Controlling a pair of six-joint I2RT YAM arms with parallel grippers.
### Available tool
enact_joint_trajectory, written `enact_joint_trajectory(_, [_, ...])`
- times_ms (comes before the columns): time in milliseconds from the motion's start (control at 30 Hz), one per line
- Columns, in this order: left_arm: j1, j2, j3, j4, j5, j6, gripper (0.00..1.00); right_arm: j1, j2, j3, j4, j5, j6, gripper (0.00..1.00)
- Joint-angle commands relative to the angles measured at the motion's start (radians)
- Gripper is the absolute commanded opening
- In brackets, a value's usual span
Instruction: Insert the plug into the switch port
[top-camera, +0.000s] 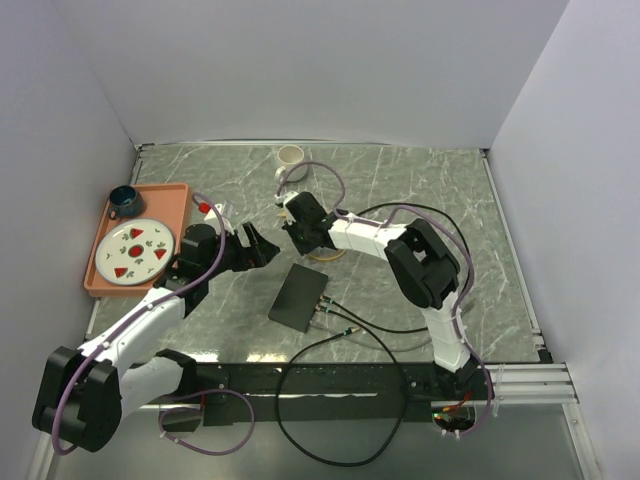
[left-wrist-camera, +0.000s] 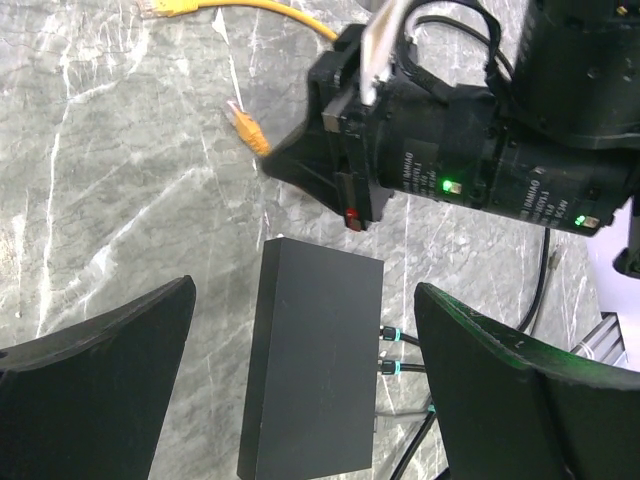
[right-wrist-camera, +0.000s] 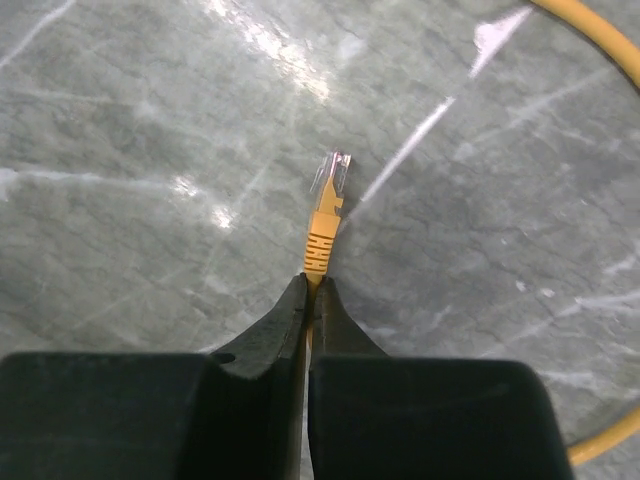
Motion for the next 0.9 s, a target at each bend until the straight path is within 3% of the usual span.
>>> enact_joint_trajectory(0, [0.005, -0.023, -0.009, 0.032, 0.018, -0.006, 0.96, -0.031, -0.167, -0.059, 0.048, 0.08, 0.002, 0.0])
enact_joint_trajectory(367, [0.004, -0.033, -0.031, 0.038, 0.036, -0.012, 0.96, -0.08, -0.69, -0.345, 0.226, 0.243, -0.157, 0.0])
enact_joint_trajectory(633, [0.005, -0.068, -0.019, 0.127, 0.168, -0.023, 0.96, -0.08, -0.988, -0.565, 0.261, 0.007, -0.122, 0.0])
enact_joint_trajectory(867, [-0.013, -0.022, 0.073, 0.156, 0.225, -0.106, 0.91, -0.061, -1.087, -0.764, 0.333, -0.081, -0.048, 0.0])
